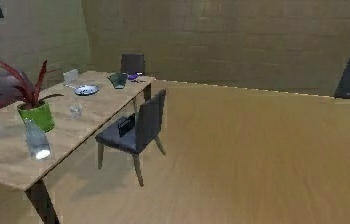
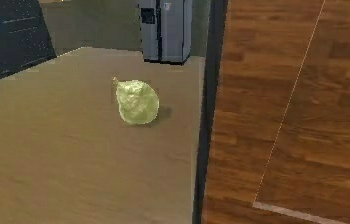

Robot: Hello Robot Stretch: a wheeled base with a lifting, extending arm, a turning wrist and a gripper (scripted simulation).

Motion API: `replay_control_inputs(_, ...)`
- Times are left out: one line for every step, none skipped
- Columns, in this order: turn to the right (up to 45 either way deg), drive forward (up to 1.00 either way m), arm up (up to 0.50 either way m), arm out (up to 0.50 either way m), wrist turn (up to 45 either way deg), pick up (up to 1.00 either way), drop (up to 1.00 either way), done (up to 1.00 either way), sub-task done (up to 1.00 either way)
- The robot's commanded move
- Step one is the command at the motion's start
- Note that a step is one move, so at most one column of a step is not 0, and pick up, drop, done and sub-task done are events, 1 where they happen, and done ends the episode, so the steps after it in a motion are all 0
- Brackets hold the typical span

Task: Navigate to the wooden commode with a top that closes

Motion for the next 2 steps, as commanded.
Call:
replay_control_inputs(-18.0, 0.0, 0.0, 0.0, 0.0, 0.0, 0.0, 0.0, 0.0)
replay_control_inputs(0.0, 0.2, 0.0, 0.0, 0.0, 0.0, 0.0, 0.0, 0.0)
